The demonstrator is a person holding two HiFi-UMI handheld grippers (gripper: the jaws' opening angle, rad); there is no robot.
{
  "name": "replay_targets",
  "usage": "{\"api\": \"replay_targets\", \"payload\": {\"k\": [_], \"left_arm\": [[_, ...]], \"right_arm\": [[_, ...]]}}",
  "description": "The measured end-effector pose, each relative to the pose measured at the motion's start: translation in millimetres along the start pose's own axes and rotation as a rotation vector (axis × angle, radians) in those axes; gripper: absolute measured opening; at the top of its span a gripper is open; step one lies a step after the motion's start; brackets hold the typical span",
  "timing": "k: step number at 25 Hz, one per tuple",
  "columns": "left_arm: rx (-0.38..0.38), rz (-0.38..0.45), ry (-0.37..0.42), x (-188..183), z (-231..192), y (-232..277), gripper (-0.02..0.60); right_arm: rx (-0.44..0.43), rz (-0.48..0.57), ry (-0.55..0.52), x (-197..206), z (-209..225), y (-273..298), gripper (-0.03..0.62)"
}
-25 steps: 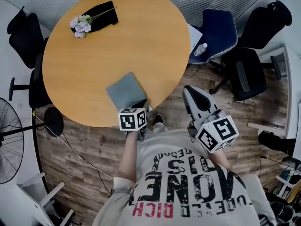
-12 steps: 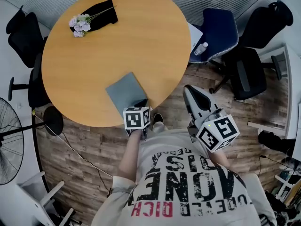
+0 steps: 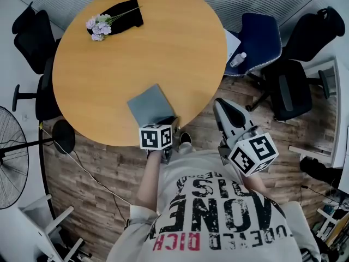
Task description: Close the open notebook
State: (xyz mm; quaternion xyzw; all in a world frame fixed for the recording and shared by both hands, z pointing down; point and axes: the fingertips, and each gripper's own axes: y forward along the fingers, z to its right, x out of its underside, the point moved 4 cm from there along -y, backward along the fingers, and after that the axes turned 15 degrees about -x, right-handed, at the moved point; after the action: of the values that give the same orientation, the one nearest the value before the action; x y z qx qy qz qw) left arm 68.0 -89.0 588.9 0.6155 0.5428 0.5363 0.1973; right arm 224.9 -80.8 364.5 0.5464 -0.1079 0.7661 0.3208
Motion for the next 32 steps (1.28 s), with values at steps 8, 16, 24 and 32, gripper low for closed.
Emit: {"api": "replay_targets", "payload": {"k": [8,16,24,32], "left_arm": [[0.042,0.0,-0.037,4.3,-1.2,3.1,0.139],[0.006,0.008,-0.049,4.1,-9.7,3.8,0.072],[-0.035,0.015,-0.04,4.4,-11.8,4.7,0.048],[-0.155,0.073,0.032,6.9,-9.5,6.6,0.011]], "right_arm": [[-0.012,-0.003,-0.006,-3.1,-0.2,3.9,0.02],[-0.012,0.001,-0.005,-2.5,0.0,4.4,0.02],[-0.003,0.008,-0.002,-3.0,2.3,-1.6,0.02],[0.006,0.019,0.001,-1.3,2.4,-9.0,0.02]]}}
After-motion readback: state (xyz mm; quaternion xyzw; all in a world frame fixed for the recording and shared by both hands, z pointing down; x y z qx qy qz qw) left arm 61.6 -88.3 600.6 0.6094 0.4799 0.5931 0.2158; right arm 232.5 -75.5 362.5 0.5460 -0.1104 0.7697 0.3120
